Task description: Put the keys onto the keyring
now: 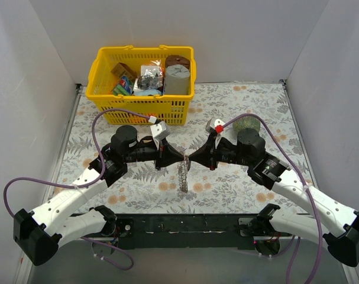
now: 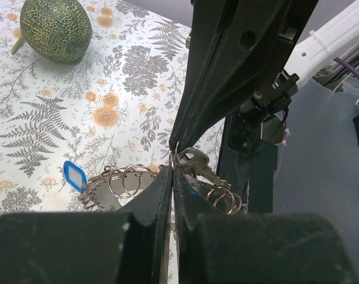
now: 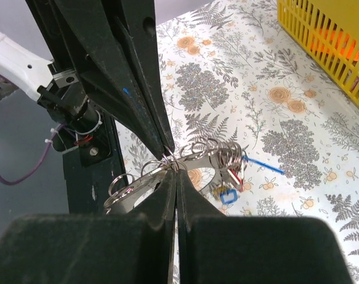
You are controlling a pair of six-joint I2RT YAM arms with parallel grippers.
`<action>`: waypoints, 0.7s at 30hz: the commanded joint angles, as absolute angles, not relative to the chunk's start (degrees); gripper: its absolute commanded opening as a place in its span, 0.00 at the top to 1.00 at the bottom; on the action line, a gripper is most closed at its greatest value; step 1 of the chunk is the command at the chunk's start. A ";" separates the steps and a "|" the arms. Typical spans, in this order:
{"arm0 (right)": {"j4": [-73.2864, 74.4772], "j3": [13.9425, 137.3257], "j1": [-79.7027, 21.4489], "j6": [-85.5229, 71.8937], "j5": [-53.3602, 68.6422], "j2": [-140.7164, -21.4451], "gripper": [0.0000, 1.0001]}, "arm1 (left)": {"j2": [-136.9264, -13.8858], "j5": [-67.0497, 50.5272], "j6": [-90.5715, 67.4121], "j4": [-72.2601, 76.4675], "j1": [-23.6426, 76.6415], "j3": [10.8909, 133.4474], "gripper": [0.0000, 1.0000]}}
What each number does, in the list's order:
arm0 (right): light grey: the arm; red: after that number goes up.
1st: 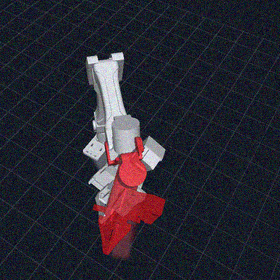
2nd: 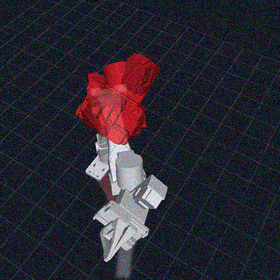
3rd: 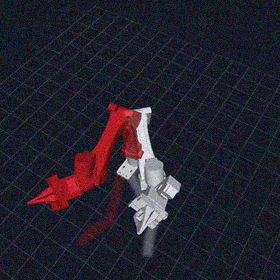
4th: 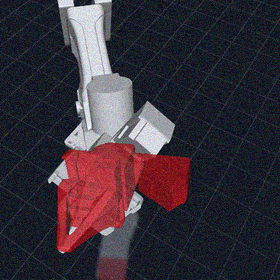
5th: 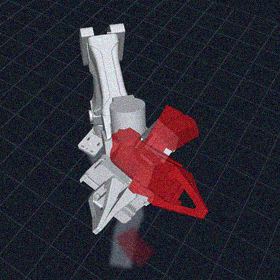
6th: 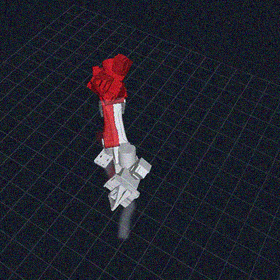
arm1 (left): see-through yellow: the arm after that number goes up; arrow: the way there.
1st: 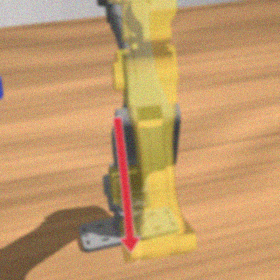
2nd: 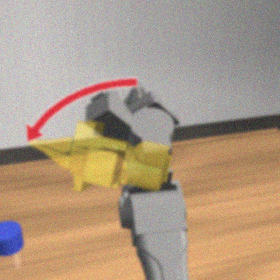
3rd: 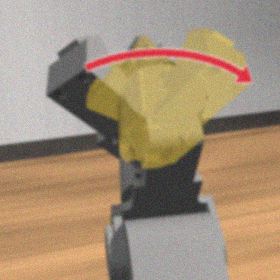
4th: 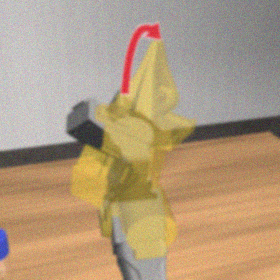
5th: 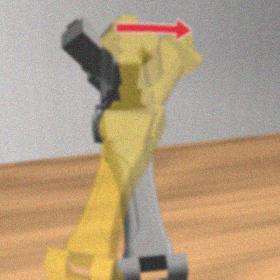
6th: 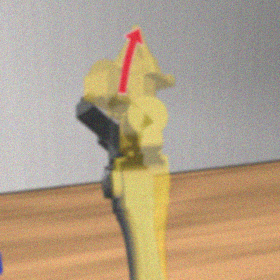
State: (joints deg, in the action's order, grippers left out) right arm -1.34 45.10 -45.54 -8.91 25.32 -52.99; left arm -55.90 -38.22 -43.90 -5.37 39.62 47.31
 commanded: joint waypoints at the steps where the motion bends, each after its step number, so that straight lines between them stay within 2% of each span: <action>1: 7.10 50.97 -44.74 -2.30 28.99 -54.84 0.99 | -54.93 -40.16 -43.24 -3.60 39.55 50.97 1.00; 21: 23.37 67.14 -44.74 9.22 31.46 -62.75 0.99 | -60.99 -39.46 -36.48 -16.52 39.55 62.31 1.00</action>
State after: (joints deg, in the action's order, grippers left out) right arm 19.09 63.16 -44.64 6.24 30.04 -61.43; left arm -60.64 -38.98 -38.28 -15.90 39.51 58.02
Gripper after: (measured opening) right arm 0.023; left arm 0.016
